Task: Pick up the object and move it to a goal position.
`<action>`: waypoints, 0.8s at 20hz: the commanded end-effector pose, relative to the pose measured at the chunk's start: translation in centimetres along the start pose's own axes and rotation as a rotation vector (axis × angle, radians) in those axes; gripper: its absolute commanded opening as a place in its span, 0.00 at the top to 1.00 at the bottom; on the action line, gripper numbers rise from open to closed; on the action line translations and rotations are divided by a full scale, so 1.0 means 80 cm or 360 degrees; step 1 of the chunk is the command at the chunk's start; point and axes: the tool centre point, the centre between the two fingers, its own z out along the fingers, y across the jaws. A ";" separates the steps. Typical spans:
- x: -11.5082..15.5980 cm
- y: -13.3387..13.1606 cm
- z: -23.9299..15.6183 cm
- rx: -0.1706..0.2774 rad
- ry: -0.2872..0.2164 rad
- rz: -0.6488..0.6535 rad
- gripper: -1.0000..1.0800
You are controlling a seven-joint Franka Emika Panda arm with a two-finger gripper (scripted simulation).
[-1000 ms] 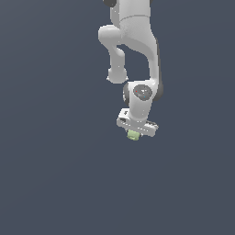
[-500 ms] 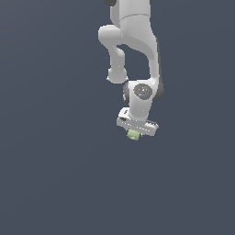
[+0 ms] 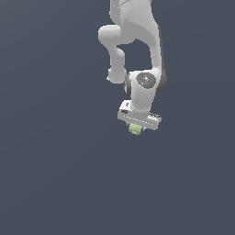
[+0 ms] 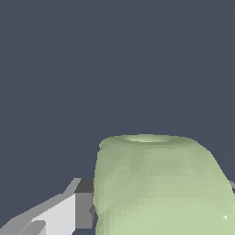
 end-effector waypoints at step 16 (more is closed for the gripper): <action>-0.059 -0.007 -0.212 -0.0001 0.0002 0.0000 1.00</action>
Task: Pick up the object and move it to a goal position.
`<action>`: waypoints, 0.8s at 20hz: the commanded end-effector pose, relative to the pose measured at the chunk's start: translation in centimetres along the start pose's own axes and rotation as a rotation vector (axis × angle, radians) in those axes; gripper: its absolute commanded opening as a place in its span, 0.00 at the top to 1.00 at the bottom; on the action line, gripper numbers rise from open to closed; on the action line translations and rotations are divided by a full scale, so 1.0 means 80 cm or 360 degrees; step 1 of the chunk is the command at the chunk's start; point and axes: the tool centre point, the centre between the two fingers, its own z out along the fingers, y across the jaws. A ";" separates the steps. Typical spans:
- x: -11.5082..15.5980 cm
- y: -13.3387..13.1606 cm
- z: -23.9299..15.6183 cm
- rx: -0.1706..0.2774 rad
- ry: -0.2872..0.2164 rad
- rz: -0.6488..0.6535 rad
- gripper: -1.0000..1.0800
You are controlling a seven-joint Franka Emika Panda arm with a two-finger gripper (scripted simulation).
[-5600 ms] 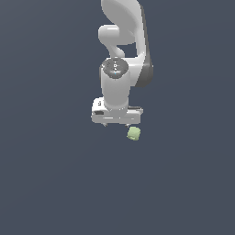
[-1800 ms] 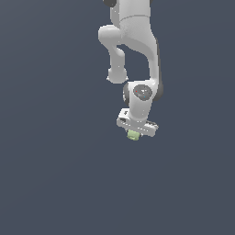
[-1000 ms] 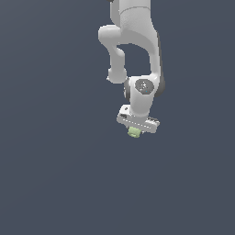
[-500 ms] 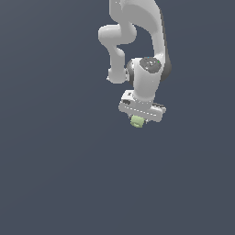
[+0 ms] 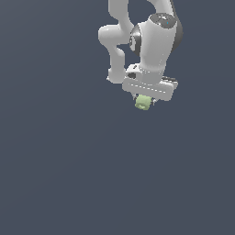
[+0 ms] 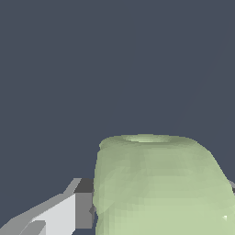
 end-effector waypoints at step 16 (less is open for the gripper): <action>-0.038 -0.009 -0.154 -0.0001 -0.0002 0.0000 1.00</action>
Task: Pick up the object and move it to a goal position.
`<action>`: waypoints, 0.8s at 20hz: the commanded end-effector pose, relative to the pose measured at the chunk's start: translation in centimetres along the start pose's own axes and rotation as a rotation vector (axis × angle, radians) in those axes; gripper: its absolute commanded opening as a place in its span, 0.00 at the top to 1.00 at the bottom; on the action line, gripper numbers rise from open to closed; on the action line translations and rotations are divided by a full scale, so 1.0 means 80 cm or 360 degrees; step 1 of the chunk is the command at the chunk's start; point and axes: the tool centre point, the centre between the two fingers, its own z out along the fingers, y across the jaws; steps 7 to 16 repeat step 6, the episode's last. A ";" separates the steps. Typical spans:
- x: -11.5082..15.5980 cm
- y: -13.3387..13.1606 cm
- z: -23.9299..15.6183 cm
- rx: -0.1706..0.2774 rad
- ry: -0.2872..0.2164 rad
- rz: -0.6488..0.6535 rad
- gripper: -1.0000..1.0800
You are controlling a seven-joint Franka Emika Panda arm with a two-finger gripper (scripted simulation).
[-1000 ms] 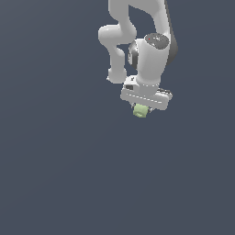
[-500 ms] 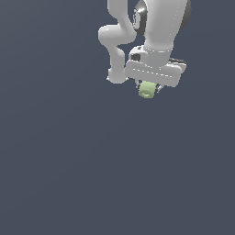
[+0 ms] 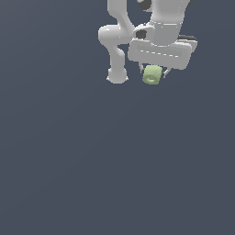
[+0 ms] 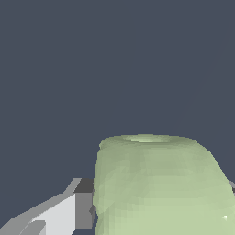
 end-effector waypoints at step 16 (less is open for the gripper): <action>-0.002 -0.002 -0.015 -0.0001 -0.0002 0.0000 1.00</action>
